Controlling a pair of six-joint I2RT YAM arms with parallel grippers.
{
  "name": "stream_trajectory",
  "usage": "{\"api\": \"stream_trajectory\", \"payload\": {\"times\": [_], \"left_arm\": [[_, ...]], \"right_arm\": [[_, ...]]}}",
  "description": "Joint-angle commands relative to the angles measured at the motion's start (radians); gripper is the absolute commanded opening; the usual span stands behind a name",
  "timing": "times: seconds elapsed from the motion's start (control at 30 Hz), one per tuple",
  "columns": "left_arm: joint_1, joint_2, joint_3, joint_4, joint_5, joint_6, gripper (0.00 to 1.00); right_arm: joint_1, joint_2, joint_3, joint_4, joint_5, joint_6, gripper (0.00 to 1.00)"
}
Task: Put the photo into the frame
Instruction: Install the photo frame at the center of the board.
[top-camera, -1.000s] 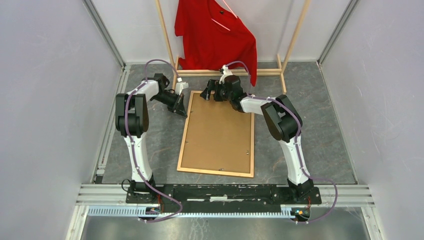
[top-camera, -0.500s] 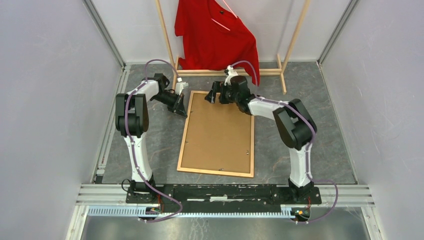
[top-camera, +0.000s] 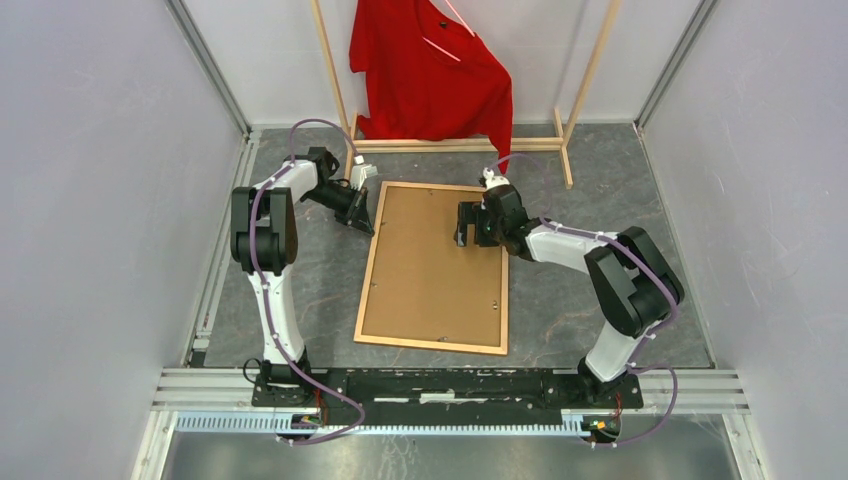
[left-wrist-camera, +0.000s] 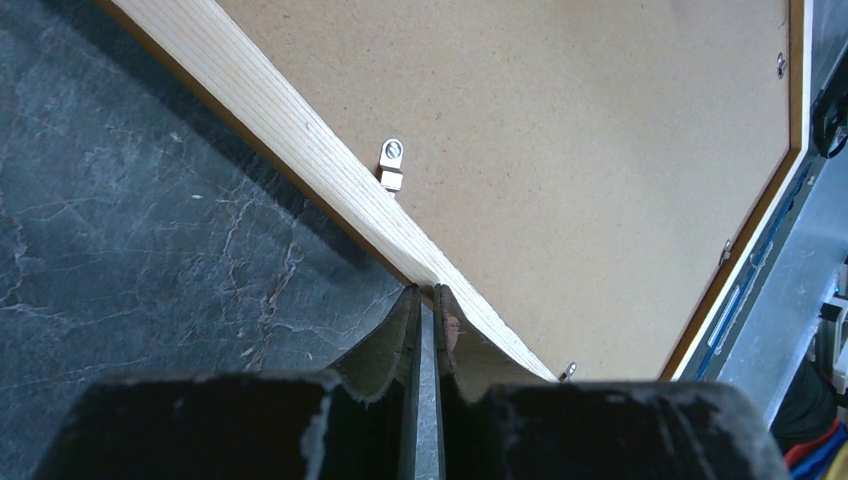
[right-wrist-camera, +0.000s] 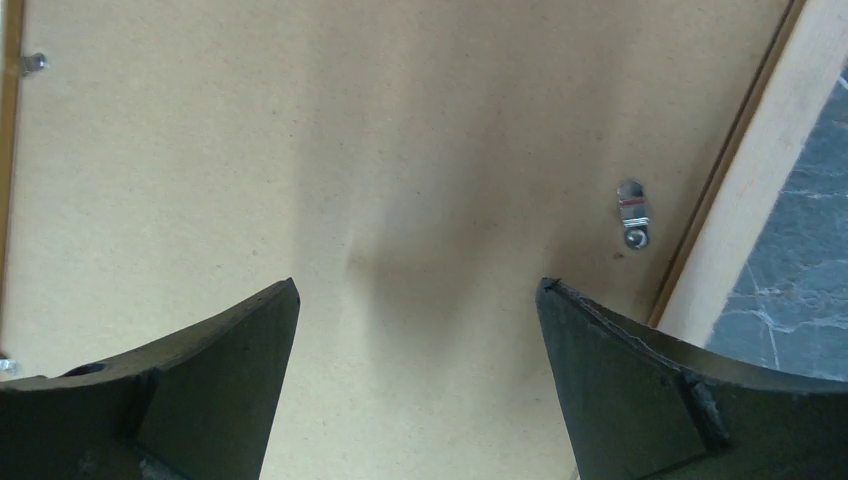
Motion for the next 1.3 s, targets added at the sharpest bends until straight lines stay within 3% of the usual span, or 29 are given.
{"api": "stream_trajectory", "payload": {"times": [0.0, 1.27], "left_arm": [[-0.007, 0.032, -0.025, -0.034, -0.091, 0.041, 0.14], [-0.007, 0.034, -0.026, -0.034, -0.092, 0.044, 0.13]], "right_arm": [[-0.008, -0.024, -0.003, -0.033, 0.091, -0.023, 0.98], [-0.075, 0.111, 0.138, -0.015, -0.003, -0.034, 0.98]]}}
